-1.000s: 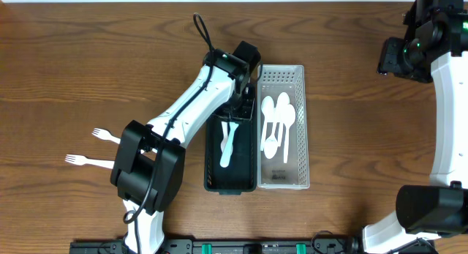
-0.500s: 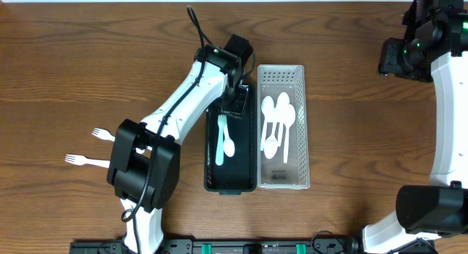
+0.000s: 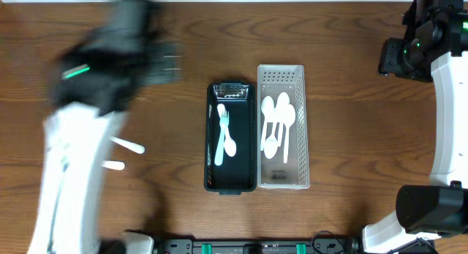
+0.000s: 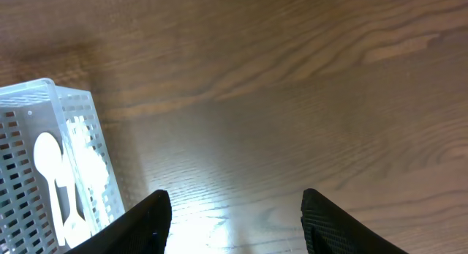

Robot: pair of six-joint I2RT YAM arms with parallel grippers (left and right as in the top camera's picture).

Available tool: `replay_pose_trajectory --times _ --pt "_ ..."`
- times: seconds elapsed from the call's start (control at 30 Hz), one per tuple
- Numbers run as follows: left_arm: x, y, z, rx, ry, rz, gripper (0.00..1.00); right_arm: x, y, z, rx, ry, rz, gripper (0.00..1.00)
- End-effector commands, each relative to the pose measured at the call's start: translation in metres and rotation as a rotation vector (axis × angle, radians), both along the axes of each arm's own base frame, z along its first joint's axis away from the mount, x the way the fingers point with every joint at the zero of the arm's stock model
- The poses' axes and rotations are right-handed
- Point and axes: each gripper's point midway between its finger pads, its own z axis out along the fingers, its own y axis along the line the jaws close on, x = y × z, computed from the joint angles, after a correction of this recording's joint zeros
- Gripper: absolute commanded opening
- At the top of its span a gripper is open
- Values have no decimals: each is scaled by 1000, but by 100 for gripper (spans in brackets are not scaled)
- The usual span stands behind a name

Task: Pack container
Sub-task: 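Carry the fork right and release it into the black tray, then lower the left gripper and grasp a second white fork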

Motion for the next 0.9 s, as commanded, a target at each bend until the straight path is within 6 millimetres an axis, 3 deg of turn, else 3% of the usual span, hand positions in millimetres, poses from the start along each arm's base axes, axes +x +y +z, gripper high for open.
replay_pose_trajectory --times 0.0,0.13,0.3,0.53,0.67,0.87 --pt "-47 85 -6 -133 2 521 98 0 -2 2 -12 -6 8 60" --pt "-93 140 -32 -213 87 849 98 1 -3 3 -13 -13 8 60" --pt "-101 168 -83 -322 177 991 98 3 -3 4 -13 -21 8 60" --pt "-117 191 -179 -419 264 1204 98 0 -2 2 -11 -6 8 60" --pt "-123 196 -218 -423 292 1235 98 -2 -2 1 -10 4 8 60" --pt "-118 196 -266 -445 297 1230 98 -3 -2 1 -10 6 8 60"
